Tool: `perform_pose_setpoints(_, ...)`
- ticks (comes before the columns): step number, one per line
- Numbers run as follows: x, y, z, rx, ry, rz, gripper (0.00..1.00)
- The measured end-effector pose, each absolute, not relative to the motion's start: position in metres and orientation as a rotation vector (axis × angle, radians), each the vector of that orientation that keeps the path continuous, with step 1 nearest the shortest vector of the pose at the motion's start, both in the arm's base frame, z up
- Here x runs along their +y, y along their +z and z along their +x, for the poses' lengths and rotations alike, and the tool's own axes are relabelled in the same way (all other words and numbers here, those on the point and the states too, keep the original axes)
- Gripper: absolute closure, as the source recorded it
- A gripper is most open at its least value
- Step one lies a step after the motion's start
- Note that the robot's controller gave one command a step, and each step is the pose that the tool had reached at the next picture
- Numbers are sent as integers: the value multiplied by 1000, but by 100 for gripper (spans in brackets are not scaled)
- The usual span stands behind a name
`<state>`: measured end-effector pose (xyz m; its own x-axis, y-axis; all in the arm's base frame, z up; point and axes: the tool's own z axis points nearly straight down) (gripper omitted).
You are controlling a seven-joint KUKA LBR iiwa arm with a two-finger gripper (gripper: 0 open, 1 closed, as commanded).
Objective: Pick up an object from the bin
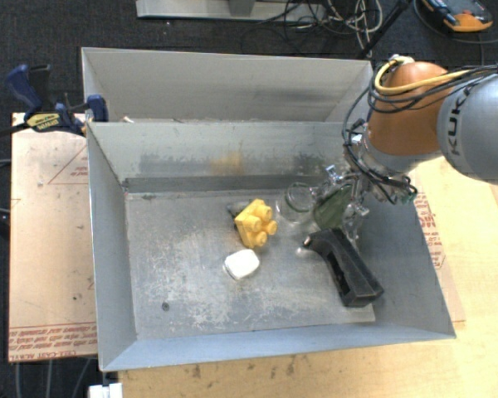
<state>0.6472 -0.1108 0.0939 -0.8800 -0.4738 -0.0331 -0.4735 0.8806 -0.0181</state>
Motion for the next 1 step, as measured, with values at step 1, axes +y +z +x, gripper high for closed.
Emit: perform_pose_setpoints(1,-111,94,647,3011,-15,-758,100)
